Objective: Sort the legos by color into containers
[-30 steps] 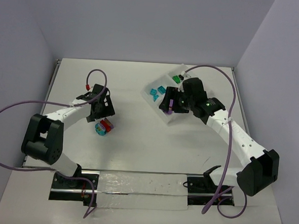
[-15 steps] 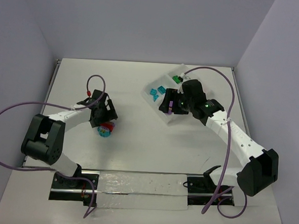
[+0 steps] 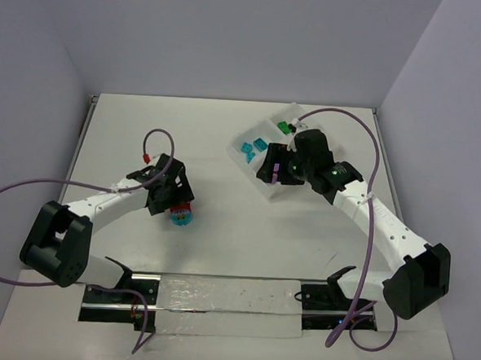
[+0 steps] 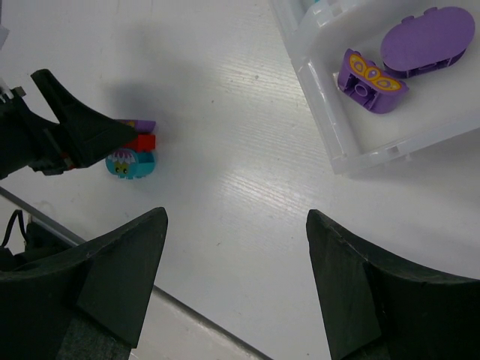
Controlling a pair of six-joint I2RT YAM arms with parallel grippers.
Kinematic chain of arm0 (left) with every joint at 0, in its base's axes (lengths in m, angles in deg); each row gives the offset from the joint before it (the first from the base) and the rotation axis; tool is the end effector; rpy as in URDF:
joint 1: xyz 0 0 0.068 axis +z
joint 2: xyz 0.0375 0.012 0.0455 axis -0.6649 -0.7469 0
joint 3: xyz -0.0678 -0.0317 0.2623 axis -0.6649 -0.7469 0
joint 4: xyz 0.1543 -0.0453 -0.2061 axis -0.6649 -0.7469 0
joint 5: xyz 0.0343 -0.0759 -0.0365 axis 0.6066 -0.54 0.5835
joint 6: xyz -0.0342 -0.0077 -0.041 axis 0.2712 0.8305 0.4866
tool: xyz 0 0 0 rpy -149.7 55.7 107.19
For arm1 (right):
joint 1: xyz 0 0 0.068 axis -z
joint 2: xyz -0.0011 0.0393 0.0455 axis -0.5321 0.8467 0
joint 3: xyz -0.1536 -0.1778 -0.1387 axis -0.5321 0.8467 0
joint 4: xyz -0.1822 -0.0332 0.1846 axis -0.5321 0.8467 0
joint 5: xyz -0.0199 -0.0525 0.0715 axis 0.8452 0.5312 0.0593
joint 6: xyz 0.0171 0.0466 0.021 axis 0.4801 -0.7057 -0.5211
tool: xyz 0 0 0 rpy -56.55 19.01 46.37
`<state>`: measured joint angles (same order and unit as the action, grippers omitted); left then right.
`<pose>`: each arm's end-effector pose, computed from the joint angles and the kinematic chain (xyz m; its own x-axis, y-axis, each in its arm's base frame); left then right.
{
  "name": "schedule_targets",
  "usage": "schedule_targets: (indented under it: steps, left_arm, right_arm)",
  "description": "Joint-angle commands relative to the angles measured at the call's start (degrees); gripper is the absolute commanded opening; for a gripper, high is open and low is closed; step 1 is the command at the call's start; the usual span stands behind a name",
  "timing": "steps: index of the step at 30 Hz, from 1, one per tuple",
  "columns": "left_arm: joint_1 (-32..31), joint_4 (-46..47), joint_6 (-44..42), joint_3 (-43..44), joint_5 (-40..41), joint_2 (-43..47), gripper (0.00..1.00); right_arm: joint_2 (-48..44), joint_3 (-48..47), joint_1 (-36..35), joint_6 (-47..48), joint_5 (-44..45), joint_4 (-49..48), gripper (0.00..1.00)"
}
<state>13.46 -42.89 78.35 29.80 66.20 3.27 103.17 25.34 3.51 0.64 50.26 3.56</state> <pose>0.2305 -0.1145 0.1825 -0.8009 -0.4079 -0.4384 -0.3564 0.9130 -0.1984 0.2371 0.1353 0.3152 -0.7430 0.0847 -0.6639 -0.2773 0.8639 0.4205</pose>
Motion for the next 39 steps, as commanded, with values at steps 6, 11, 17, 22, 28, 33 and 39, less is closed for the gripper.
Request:
schedule_targets:
  steps: [6, 11, 17, 22, 28, 33, 39]
  left_arm:
    - [-10.5, -11.6, 10.2, 4.4, 10.7, -2.4, 0.99]
    - [-12.6, -12.5, 12.9, 5.0, 12.9, -5.0, 0.99]
    - [-13.3, -11.2, 10.5, 5.6, 13.9, -8.5, 0.99]
    - [-13.4, -9.0, 5.4, 4.9, 13.4, -9.0, 0.99]
    - [-13.4, -2.7, -0.1, 1.7, 10.3, -6.1, 0.96]
    - [-13.4, 1.2, -2.6, -0.4, 7.1, -4.4, 0.89]
    - [-13.4, 3.2, -3.7, -1.5, 5.5, -4.3, 0.78]
  right_arm:
    - [-1.6, 1.7, -0.4, 0.9, -0.8, -3.2, 0.82]
    - [-1.6, 1.9, -0.5, 1.2, -1.1, -3.1, 0.82]
    - [-1.9, 2.3, -0.4, 1.2, -1.2, -3.1, 0.82]
    - [-1.8, 2.8, -0.4, 0.9, -1.5, -3.3, 0.82]
    - [-2.0, 2.9, -0.5, 0.9, -1.3, -3.3, 0.82]
    - [-2.3, 3.2, -0.4, 0.6, -1.3, -3.4, 0.82]
    - [-2.6, 3.5, -0.4, 0.5, -1.2, -3.4, 0.82]
